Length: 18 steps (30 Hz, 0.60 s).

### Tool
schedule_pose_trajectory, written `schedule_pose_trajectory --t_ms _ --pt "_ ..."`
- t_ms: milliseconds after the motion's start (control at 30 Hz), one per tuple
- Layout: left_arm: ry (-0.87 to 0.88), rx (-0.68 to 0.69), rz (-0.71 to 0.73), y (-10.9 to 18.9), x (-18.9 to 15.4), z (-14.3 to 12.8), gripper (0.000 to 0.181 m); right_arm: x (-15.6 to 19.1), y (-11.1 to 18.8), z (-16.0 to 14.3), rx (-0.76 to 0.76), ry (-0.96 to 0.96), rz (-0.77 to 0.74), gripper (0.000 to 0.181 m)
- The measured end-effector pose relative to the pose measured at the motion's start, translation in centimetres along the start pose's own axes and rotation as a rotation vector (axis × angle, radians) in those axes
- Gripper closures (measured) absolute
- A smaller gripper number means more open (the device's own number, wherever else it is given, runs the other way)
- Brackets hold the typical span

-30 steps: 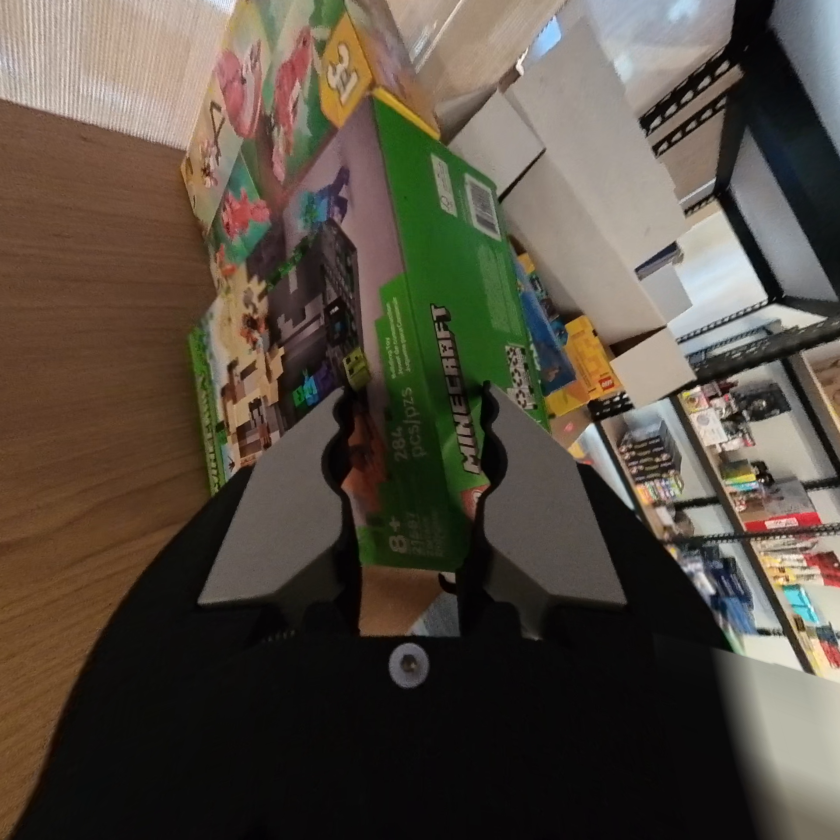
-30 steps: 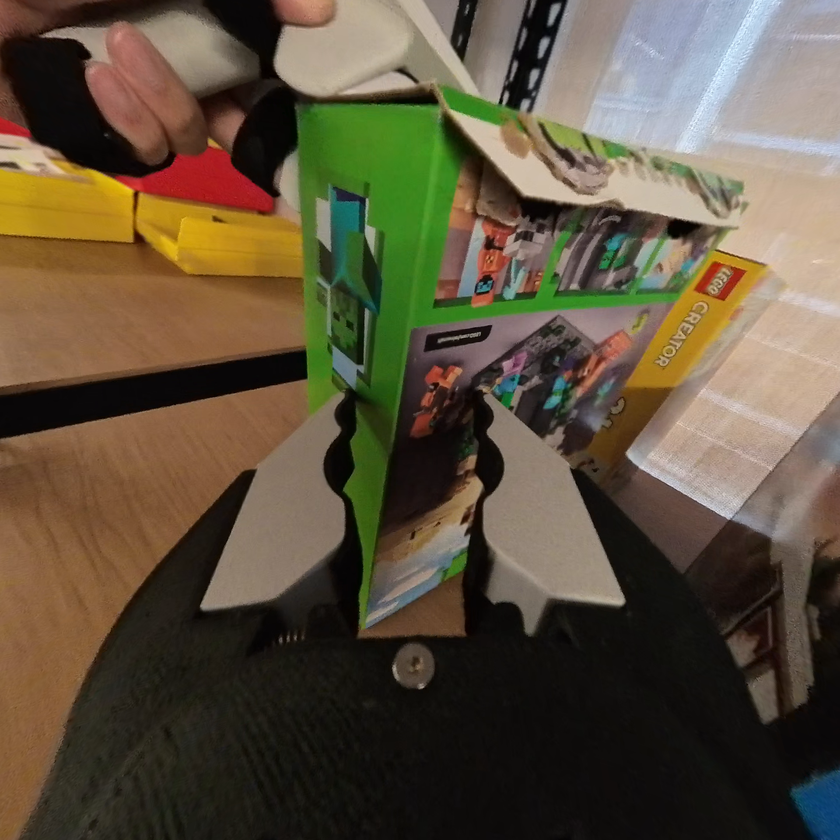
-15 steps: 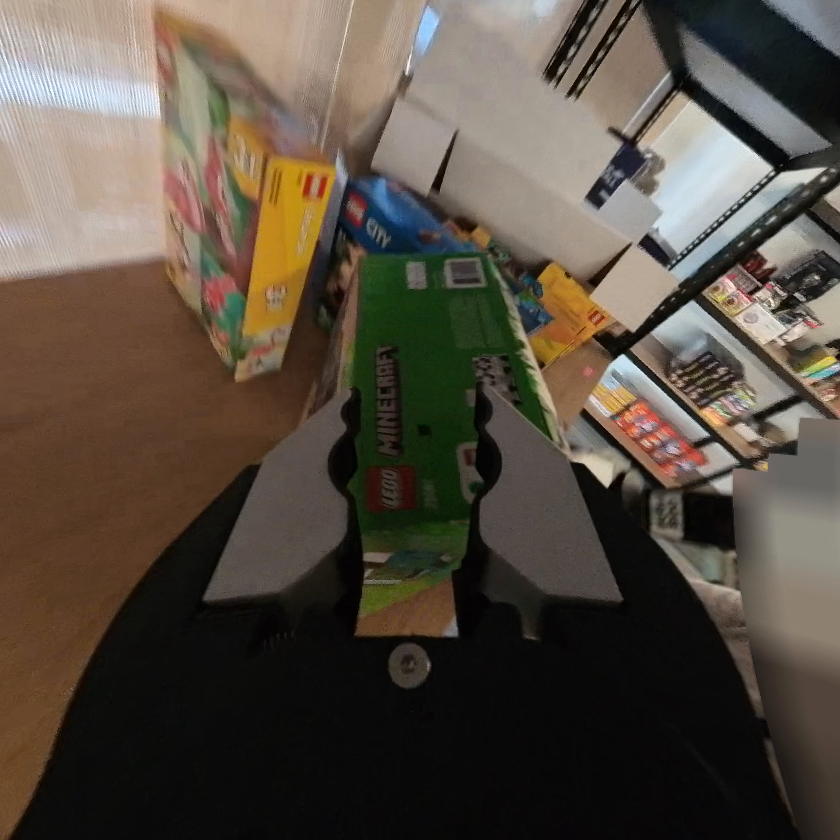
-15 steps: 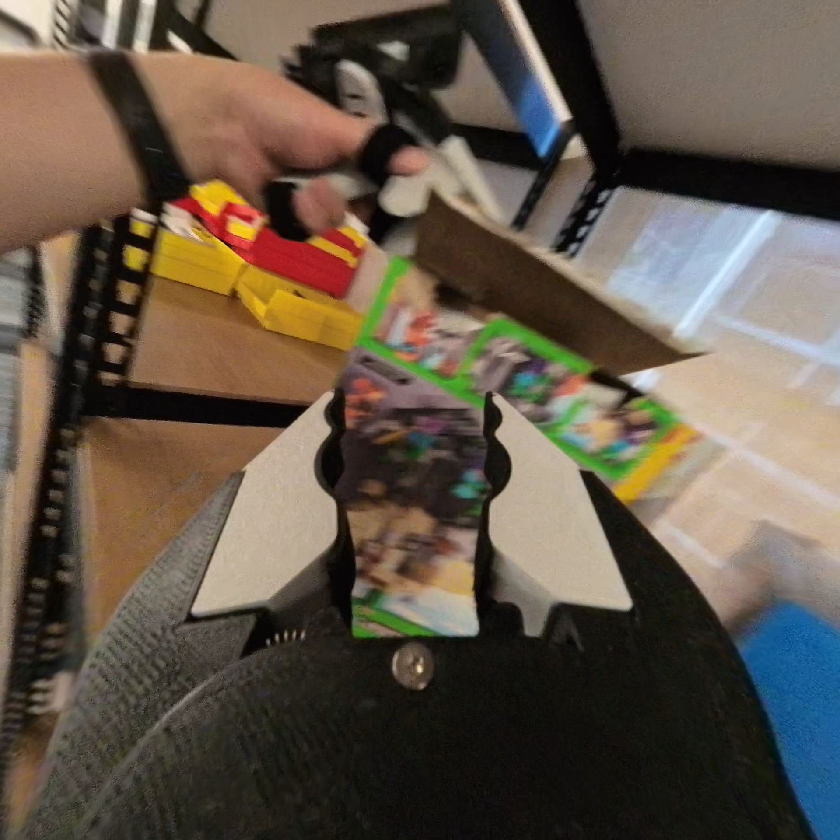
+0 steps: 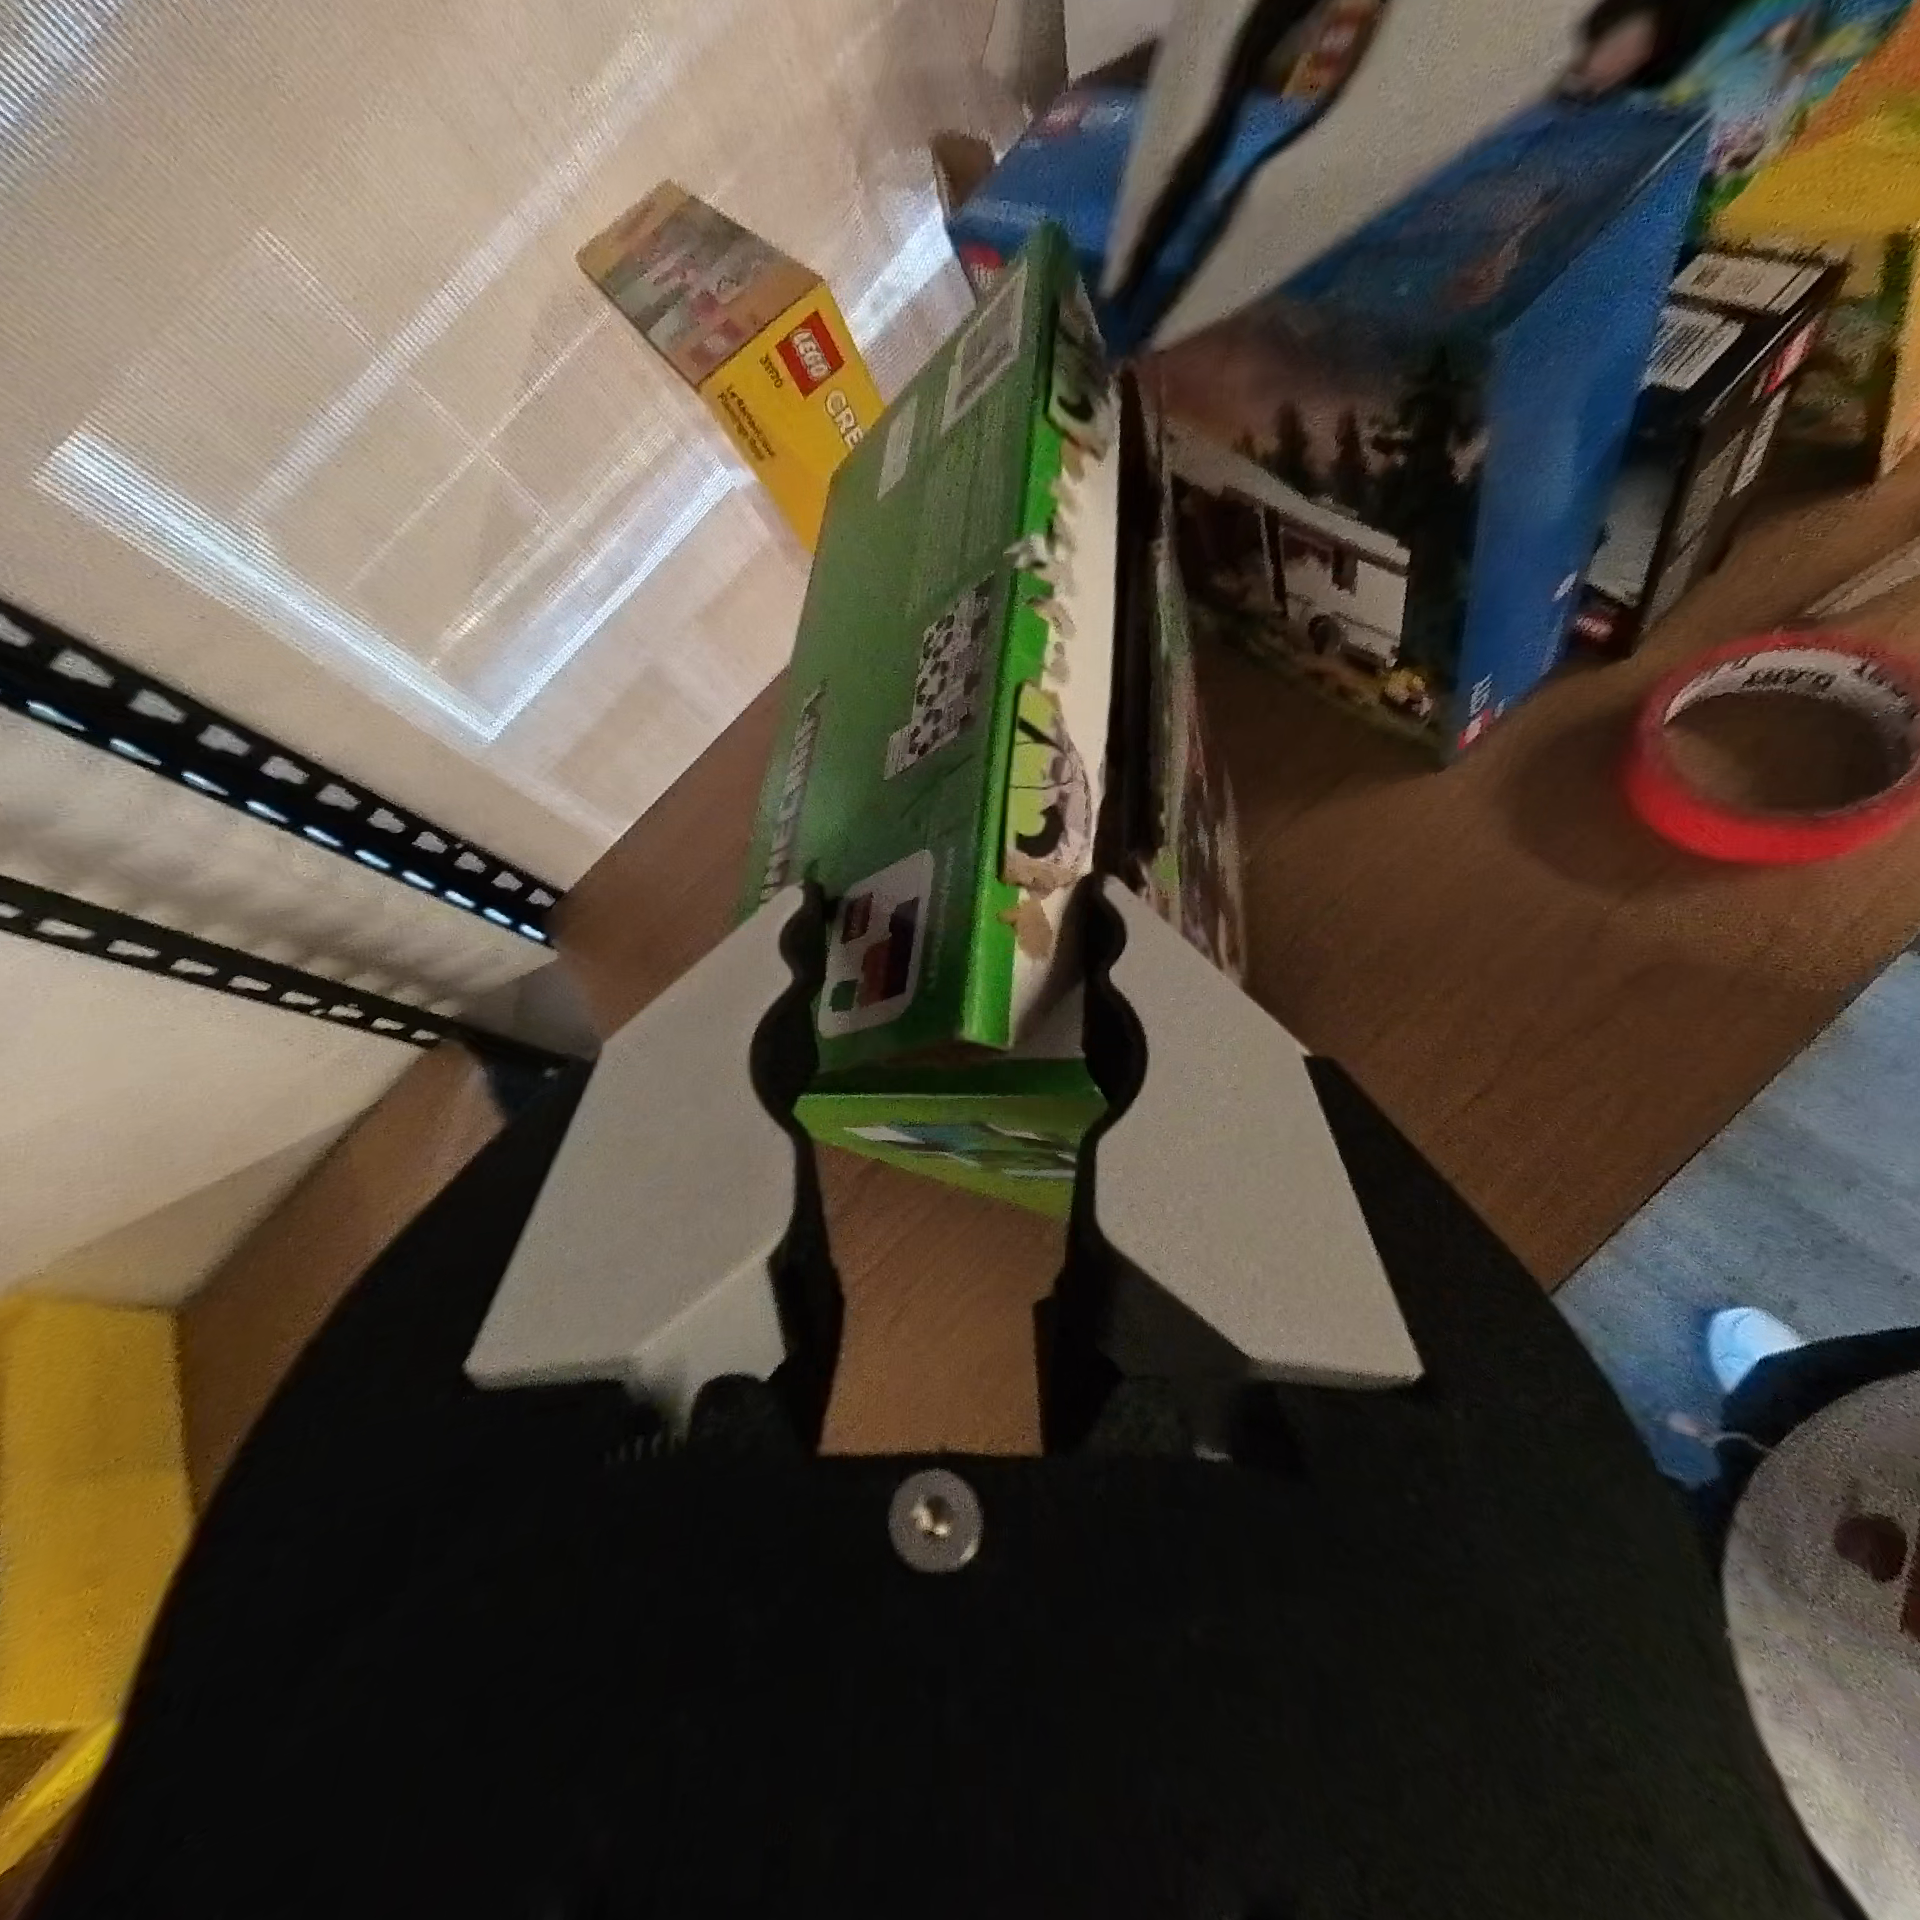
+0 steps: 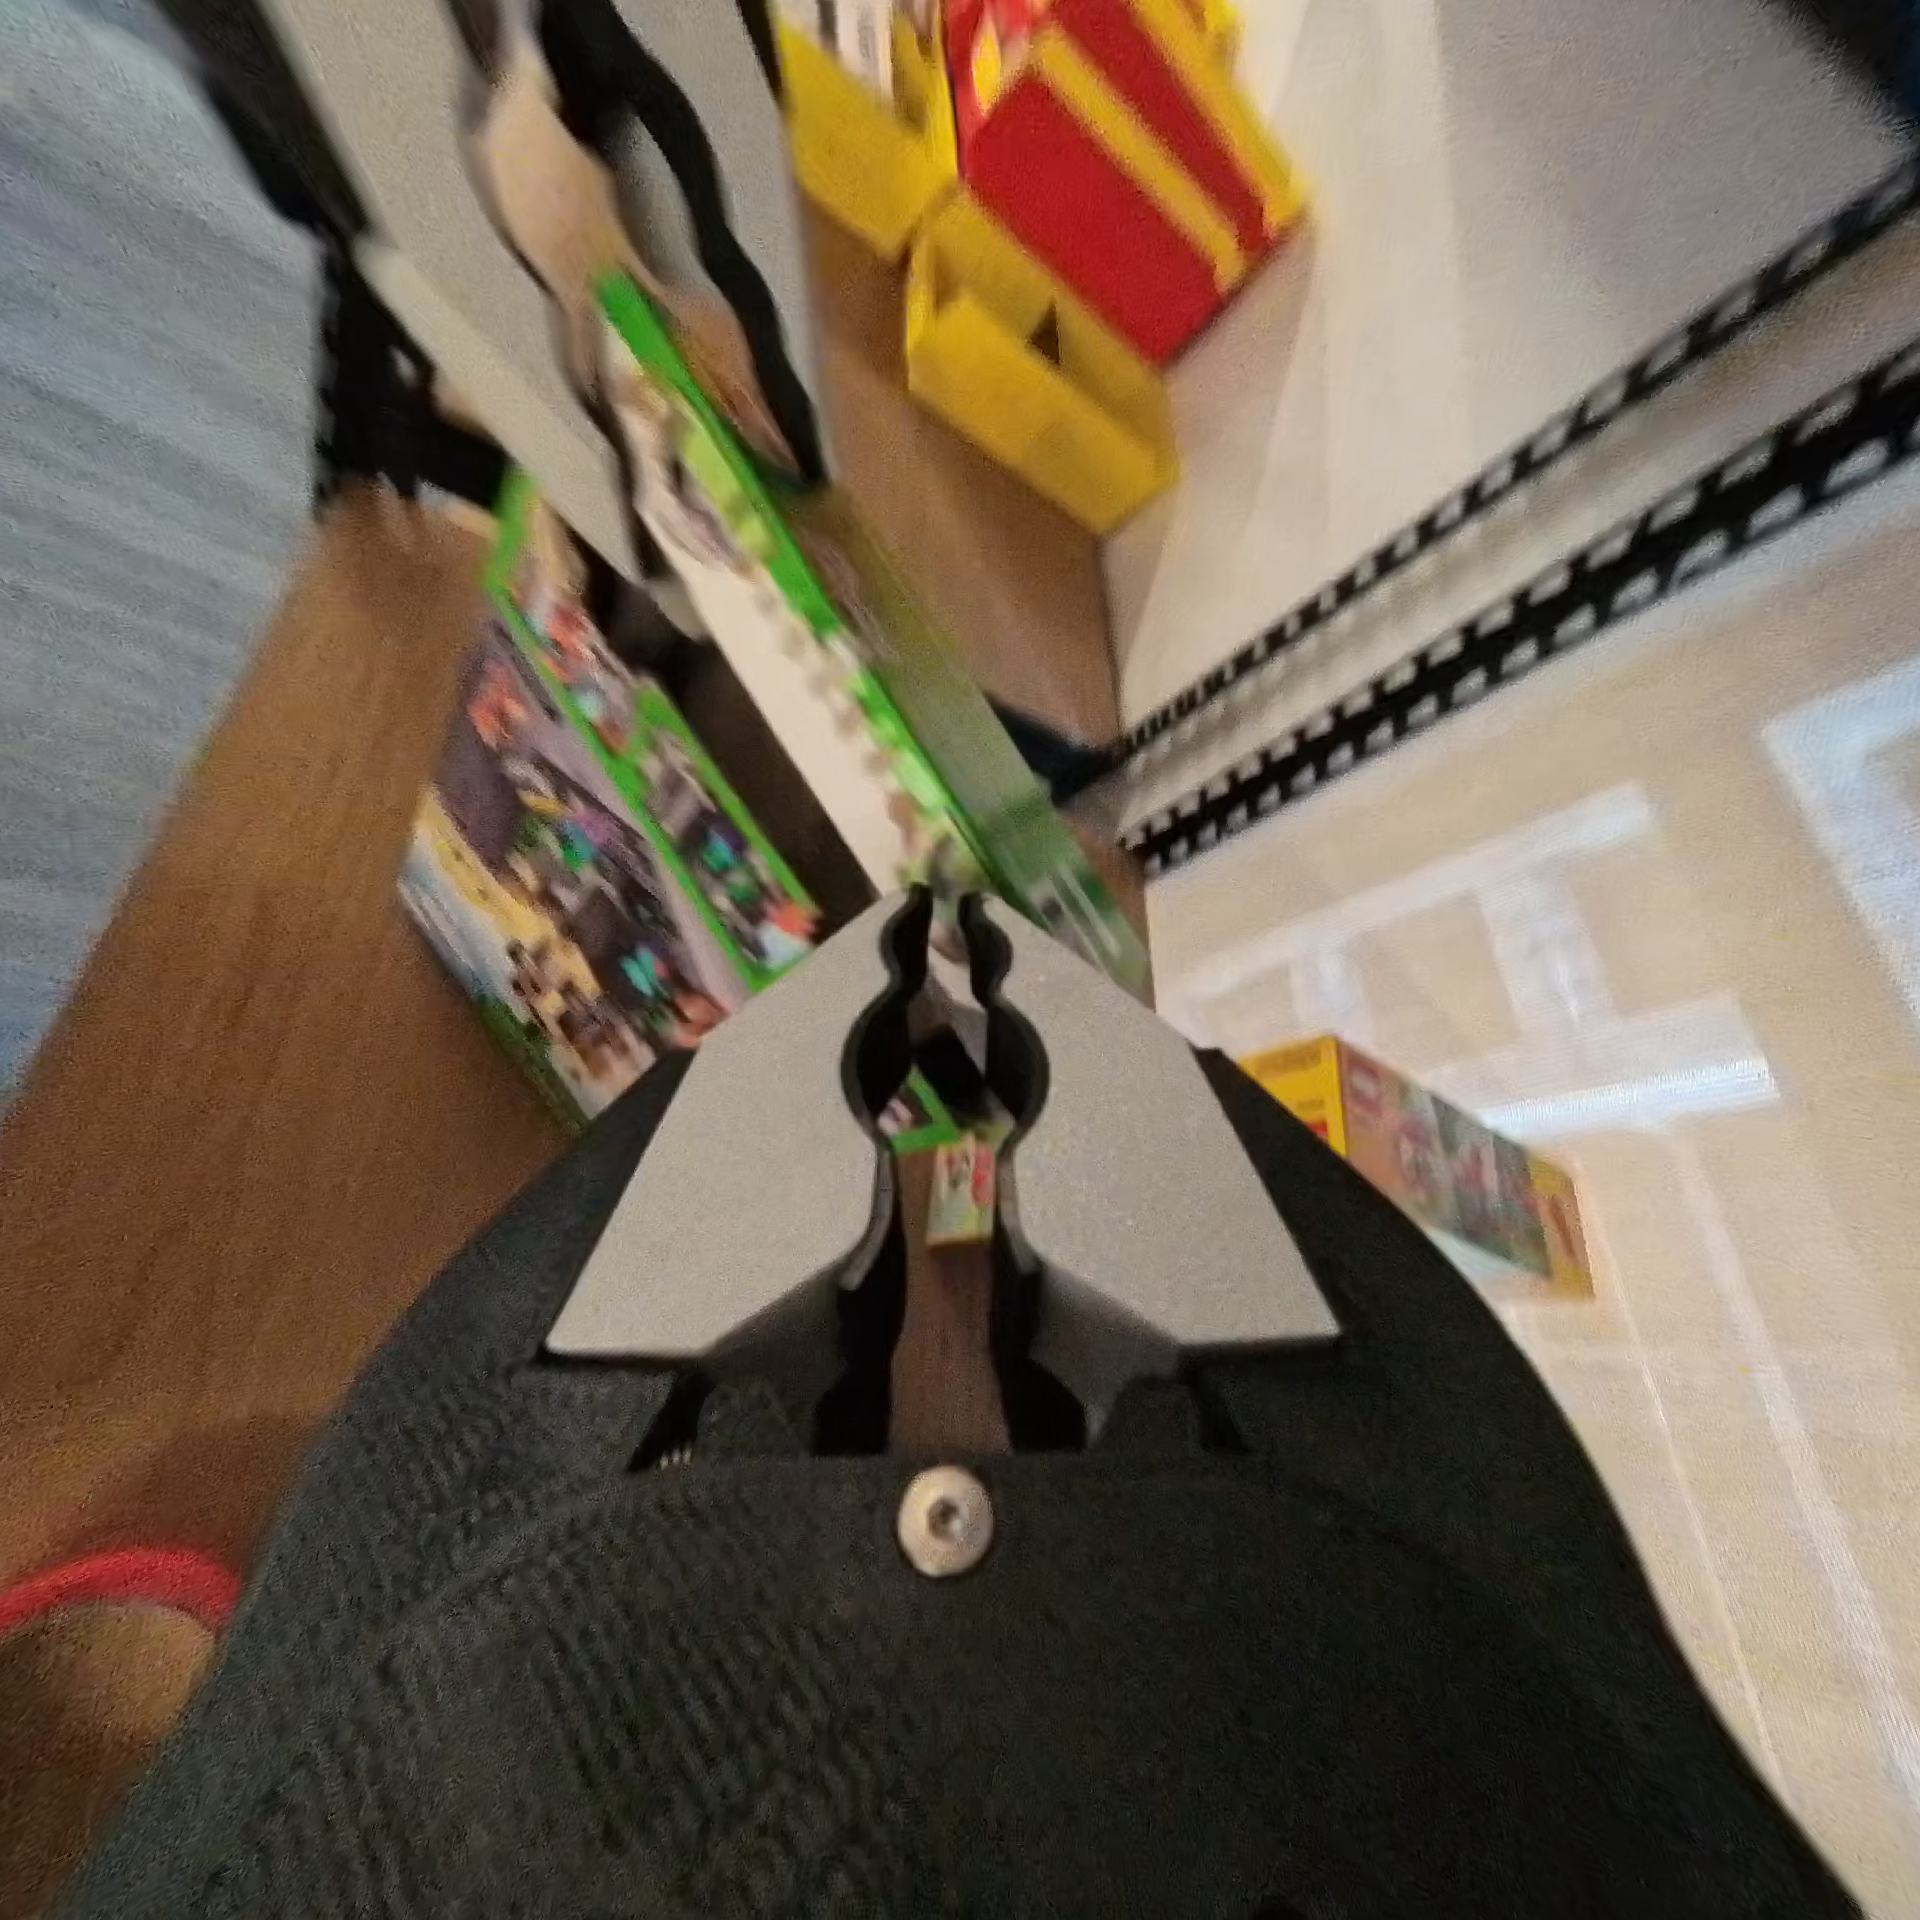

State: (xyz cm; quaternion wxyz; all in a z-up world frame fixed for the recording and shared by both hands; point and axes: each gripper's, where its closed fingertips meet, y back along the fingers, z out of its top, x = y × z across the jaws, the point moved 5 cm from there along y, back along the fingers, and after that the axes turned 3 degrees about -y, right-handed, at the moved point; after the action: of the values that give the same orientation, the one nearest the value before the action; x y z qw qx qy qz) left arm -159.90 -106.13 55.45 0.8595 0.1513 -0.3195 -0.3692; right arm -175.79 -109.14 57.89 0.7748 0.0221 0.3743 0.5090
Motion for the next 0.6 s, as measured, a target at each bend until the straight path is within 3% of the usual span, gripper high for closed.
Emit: schedule_pose_trajectory --t_ms 100,233,333,467,600 --pt "-0.032 0.048 0.028 0.2 -0.3 0.2 0.135 -0.9 -1.2 -0.6 0.030 0.008 0.031 0.156" --pt "-0.086 0.087 0.011 0.2 -0.3 0.0 0.136 -1.3 -2.1 -0.1 0.015 0.051 0.059 0.145" --pt "-0.096 0.099 -0.009 0.4 -0.3 -0.1 0.138 -0.5 -2.7 -0.6 0.054 0.055 0.147 0.164" --pt "-0.038 0.023 -0.068 1.7 -0.7 0.4 0.160 -0.2 -3.2 -0.8 0.073 0.131 0.112 0.166" --pt "-0.057 0.043 -0.057 1.6 -0.9 0.1 0.158 0.3 -3.7 -1.4 0.112 0.171 0.114 0.165"
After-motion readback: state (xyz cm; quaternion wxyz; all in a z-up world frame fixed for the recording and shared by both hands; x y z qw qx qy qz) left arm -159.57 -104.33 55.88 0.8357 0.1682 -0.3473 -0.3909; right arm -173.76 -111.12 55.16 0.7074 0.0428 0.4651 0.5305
